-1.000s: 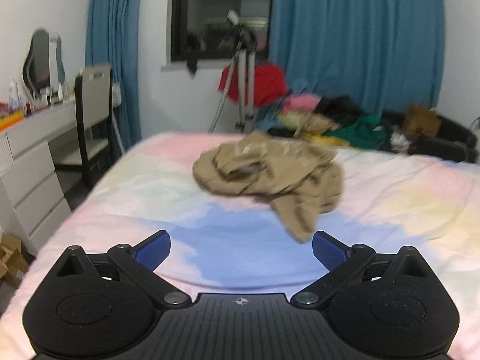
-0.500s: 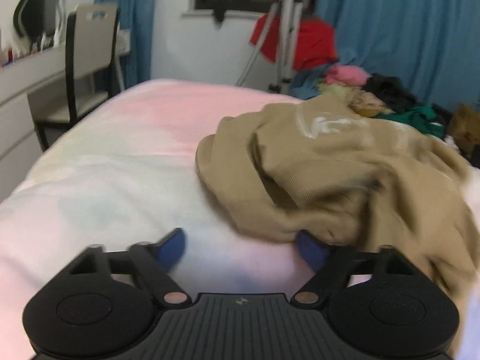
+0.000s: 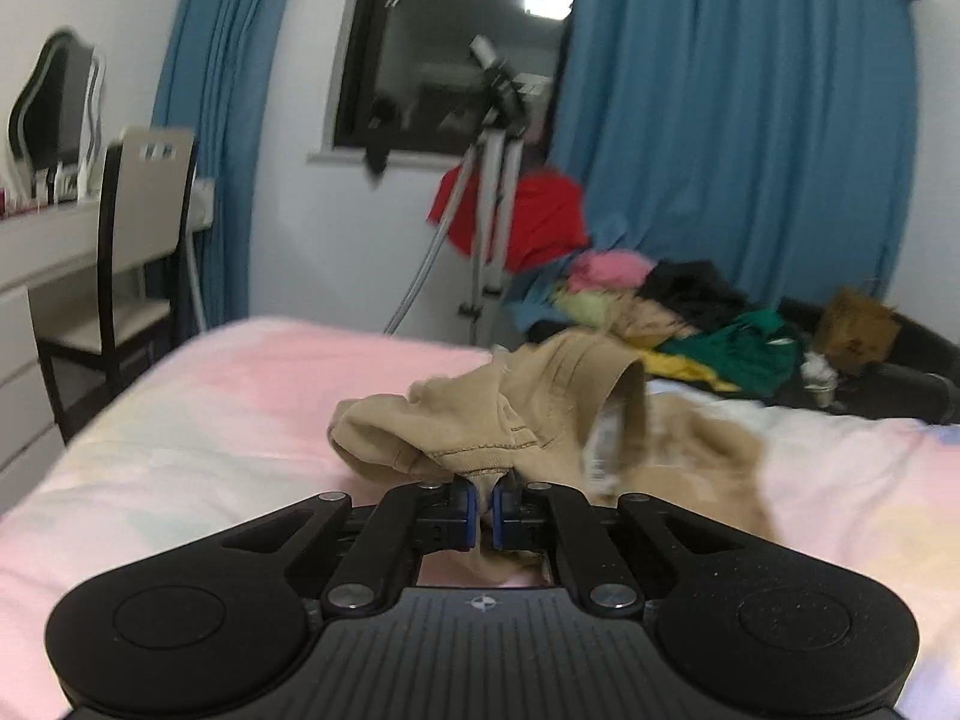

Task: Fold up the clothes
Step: 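Reach the left gripper to the crumpled tan shirt and grasp its edge, then pull the grasped shirt edge back with the left gripper, stretching it out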

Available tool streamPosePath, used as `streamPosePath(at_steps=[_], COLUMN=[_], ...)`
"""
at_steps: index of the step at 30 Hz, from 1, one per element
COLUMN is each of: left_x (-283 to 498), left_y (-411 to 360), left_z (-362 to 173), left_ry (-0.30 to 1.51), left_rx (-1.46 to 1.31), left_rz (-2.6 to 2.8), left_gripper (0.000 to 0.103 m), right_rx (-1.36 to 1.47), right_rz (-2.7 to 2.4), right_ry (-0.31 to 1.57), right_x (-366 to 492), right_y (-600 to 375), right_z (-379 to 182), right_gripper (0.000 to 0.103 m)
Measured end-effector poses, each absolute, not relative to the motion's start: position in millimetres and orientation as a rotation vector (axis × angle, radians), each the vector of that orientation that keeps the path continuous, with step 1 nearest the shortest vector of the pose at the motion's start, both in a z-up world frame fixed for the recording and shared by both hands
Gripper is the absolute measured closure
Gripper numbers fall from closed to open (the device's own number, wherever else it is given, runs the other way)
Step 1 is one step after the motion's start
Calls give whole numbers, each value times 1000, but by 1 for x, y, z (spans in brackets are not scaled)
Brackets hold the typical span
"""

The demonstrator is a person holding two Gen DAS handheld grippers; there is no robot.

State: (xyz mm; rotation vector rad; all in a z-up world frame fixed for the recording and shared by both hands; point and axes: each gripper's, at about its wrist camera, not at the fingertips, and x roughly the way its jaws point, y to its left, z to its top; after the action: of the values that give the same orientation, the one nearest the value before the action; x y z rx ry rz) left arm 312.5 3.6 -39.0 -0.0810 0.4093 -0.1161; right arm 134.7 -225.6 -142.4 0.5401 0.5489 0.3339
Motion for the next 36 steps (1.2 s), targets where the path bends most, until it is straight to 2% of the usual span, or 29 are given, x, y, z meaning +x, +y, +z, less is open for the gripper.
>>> streamPosePath(at_steps=[6, 15, 18, 24, 28, 32, 34, 36], left_x=[173, -6, -26, -19, -24, -37, -33, -31], left_y=[-9, 30, 49, 63, 70, 73, 69, 54], left_z=[5, 46, 40, -18, -22, -6, 4, 13], left_ry=[335, 284, 346, 609, 674, 671, 655, 636], left_rx=[-100, -160, -107, 131, 122, 108, 138, 172], left_rz=[-205, -276, -239, -117, -119, -152, -169, -184], left_gripper=[99, 99, 99, 97, 89, 57, 46, 43], right_rx=[510, 423, 408, 354, 336, 370, 395, 422], right_rz=[298, 259, 272, 302, 308, 274, 242, 211], right_ry=[446, 359, 371, 432, 486, 523, 538, 551], right_x=[94, 37, 36, 41, 43, 48, 51, 55], right_y=[-233, -227, -220, -202, -192, -194, -201, -209], right_z=[-113, -76, -75, -86, -96, -98, -100, -102], right_gripper=[0, 0, 1, 1, 1, 1, 1, 1])
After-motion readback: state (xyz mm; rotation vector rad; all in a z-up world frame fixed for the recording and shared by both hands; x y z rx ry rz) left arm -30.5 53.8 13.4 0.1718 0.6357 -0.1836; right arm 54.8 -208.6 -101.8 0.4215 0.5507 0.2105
